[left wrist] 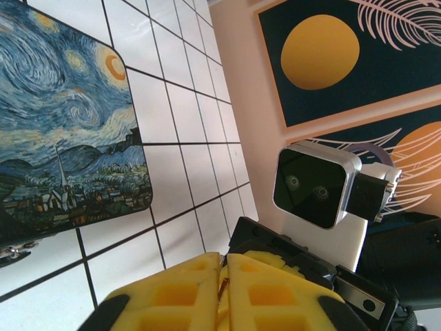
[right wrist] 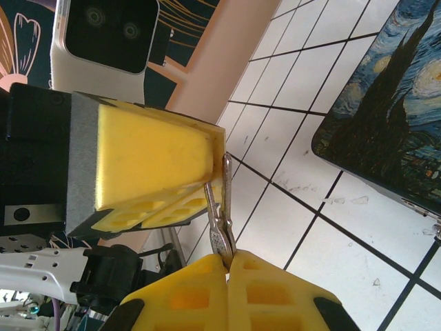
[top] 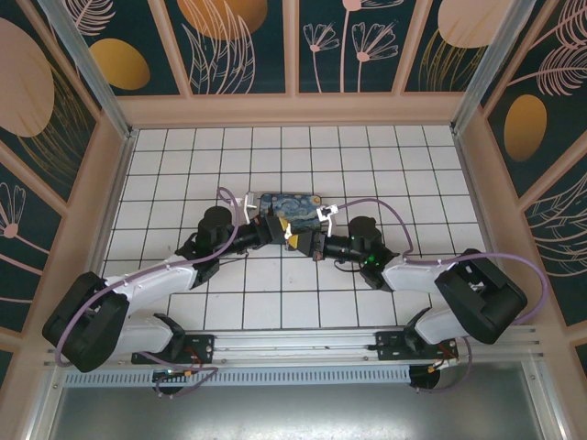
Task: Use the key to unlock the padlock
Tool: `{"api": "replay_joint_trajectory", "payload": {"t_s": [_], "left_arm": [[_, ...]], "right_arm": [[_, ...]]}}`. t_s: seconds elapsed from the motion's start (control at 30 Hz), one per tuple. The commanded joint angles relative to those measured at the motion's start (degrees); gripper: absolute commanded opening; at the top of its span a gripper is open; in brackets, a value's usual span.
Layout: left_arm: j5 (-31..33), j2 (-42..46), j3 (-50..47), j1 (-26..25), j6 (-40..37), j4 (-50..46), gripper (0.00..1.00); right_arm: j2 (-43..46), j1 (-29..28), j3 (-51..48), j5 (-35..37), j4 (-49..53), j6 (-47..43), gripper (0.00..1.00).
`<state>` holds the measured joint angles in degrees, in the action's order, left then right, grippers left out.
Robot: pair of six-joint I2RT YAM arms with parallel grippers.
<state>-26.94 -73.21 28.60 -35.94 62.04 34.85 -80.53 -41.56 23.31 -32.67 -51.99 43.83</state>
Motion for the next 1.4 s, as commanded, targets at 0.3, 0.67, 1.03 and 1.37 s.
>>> {"api": "replay_joint_trajectory", "payload": {"t_s": [0.3,0.67,1.03,1.37], "left_arm": [[-0.3,0.2,0.5,0.2,-1.3,0.0,0.00],[-0.2,-0.1,3.2,0.2,-5.3,-4.6,0.00],[-3.1,-1.3,4.3,0.2,-3.9,0.9,0.00],[-3.8,-2.0,1.3,0.2,1.9,9.6,0.00]], "right_arm": [[-0.7,0.4,-0.3,-0.1,-2.6,0.1,0.07],[5.0,2.9,-3.0,0.3,1.6,-1.0,0.37],[4.3,3.6,0.0,-0.6,-2.3,-0.5,0.44],[-0.2,3.0,0.1,-2.4,-13.5,4.9,0.35]]}}
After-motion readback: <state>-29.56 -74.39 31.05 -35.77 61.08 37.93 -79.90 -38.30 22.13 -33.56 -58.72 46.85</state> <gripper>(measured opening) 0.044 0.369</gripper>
